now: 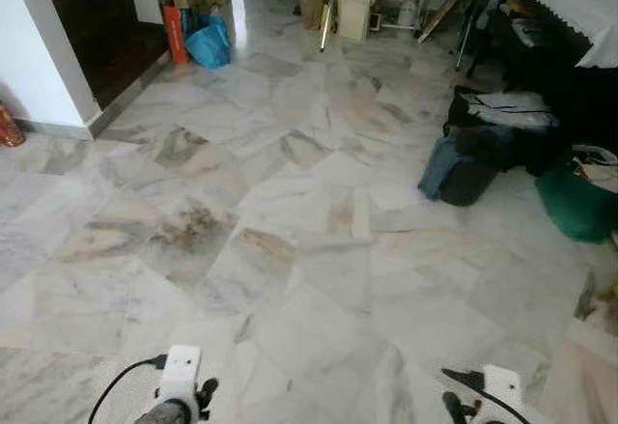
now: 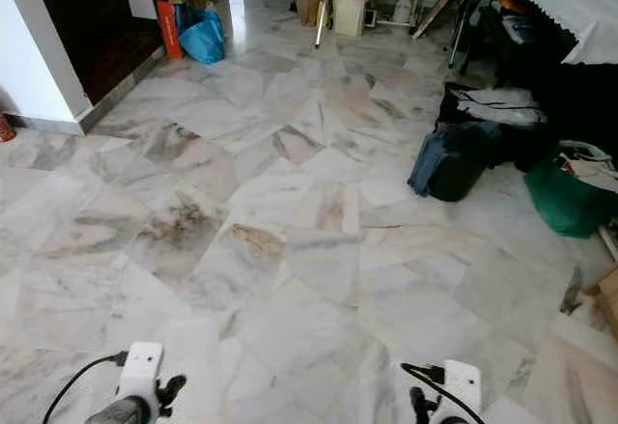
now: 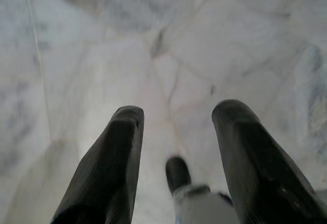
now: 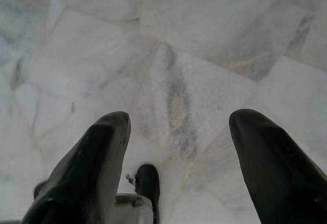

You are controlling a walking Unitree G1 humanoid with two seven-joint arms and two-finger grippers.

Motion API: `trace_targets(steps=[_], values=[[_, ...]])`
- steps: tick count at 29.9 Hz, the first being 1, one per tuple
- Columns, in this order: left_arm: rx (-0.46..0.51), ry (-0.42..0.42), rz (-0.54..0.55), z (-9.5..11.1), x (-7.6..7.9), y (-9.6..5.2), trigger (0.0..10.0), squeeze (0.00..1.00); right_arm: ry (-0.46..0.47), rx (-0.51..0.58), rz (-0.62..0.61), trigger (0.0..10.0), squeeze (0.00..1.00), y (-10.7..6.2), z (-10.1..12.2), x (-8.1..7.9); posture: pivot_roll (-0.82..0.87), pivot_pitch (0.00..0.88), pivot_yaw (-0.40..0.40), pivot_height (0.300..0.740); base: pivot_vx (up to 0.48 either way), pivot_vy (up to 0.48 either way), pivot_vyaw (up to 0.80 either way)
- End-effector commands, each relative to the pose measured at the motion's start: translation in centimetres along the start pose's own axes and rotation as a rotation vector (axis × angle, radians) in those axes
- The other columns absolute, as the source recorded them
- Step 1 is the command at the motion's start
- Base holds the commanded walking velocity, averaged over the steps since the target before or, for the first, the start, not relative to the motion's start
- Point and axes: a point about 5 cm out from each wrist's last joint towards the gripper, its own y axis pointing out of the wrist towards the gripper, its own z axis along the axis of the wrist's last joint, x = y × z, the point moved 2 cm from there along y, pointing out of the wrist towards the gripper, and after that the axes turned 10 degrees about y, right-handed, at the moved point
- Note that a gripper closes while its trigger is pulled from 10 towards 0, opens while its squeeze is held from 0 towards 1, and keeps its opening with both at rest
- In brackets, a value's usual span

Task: Move the pillow to the sofa from floor

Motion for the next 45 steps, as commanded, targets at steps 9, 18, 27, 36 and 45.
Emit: trace_targets(steps=[9, 18, 27, 36, 45], values=[[0.203, -0.045, 0.123, 4.7, -1.9, 0.5, 10.0, 0.0, 0.016, 0.035, -0.007, 10.0, 0.0, -0.1, 0.2, 0.4, 0.02, 0.0, -0.055, 0.74, 0.0, 0.0, 0.0], [0.409, 0.007, 0.195, 8.0, -3.1, -0.2, 10.0, 0.0, -0.044, 0.147, 0.053, 10.0, 0.0, 0.2, 2.2, -1.4, 0.04, 0.0, -0.073, 0.74, 0.0, 0.0, 0.0], [0.632, 0.106, 0.208, 10.0, -4.4, -2.7, 10.0, 0.0, -0.025, 0.284, 0.042, 10.0, 0.0, 0.0, 3.4, -2.1, 0.06, 0.0, -0.007, 0.74, 0.0, 0.0, 0.0], [0.703, 0.109, 0.19, 10.6, -3.9, -4.4, 10.0, 0.0, -0.103, 0.8, 0.261, 10.0, 0.0, -3.8, 8.3, -8.5, 0.05, 0.0, 0.016, 0.74, 0.0, 0.0, 0.0], [0.686, 0.099, 0.171, 10.9, -3.4, -4.4, 10.0, 0.0, -0.119, 0.642, 0.243, 10.0, 0.0, -1.7, 7.5, -9.0, 0.05, 0.0, 0.013, 0.74, 0.0, 0.0, 0.0]])
